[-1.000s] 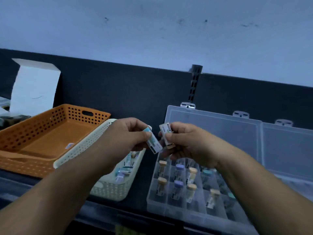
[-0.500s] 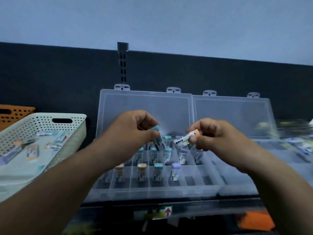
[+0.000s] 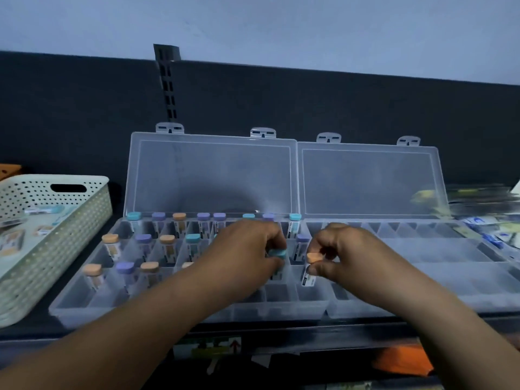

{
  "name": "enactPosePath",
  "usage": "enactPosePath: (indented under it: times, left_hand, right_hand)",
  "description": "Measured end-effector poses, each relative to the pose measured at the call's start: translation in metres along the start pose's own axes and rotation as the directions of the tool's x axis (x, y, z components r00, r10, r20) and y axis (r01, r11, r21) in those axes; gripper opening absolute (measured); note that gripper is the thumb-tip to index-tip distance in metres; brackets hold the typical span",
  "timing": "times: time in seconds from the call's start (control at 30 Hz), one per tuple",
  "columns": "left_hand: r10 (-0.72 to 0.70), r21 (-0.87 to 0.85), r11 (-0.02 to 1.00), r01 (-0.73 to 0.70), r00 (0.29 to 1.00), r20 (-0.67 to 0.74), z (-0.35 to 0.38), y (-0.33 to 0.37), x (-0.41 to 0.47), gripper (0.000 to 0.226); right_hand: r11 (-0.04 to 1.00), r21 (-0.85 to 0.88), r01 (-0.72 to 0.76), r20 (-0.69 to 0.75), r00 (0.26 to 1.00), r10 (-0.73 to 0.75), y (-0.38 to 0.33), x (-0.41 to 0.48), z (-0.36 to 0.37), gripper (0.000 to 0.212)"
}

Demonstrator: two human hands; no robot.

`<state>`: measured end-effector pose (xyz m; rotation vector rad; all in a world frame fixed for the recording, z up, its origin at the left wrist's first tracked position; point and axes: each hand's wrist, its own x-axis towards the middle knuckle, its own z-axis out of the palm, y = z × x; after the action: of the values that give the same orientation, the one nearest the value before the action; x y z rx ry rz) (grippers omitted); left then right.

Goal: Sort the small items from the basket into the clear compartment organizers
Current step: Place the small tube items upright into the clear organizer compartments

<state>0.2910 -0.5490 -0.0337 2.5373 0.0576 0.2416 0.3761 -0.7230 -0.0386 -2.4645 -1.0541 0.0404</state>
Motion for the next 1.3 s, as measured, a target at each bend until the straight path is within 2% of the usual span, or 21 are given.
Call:
enactPosePath:
  times: [0.23,0.37,0.47,0.63,0.9,1.07,1.3]
  left_hand:
    - [0.035,0.228,0.973,-0.036,0.999,0.008,0.023,-0.007,0.004,0.009]
    - [0.03,0.293,0.956,-0.032,0.999,0.011,0.024,-0.007,0.005,0.017]
    - [0.024,0.291,0.956,-0.026,1.0,0.01,0.02,-0.007,0.004,0.029]
    - [0.053,0.261,0.965,-0.015,0.989,-0.141,-0.009,-0.024,-0.006,0.041]
    - [-0.049,0.34,0.922,0.186,0.926,-0.375,-0.102,-0.095,-0.04,0.041]
    - [-0.119,0.371,0.881,0.294,0.896,-0.428,-0.155,-0.151,-0.069,0.042]
    - [-0.256,0.397,0.802,0.446,0.858,-0.445,-0.22,-0.232,-0.11,0.046]
  right_hand:
    - [0.997,-0.075,0.011,0.007,1.0,-0.01,0.012,0.004,0.02,0.014]
    - [0.995,-0.102,-0.015,0.027,0.999,0.018,0.01,0.003,0.017,0.014]
    - [0.992,-0.121,-0.027,0.008,1.0,0.028,0.004,0.003,0.004,0.029]
    - [0.99,-0.121,0.069,-0.042,0.996,-0.075,-0.03,0.016,-0.008,0.023]
    - [0.943,-0.183,0.278,0.028,0.96,-0.277,-0.121,0.079,0.012,0.029]
    - [0.91,-0.181,0.373,0.095,0.928,-0.361,-0.183,0.12,0.037,0.039]
    - [0.898,-0.154,0.413,0.186,0.904,-0.384,-0.273,0.178,0.089,0.04]
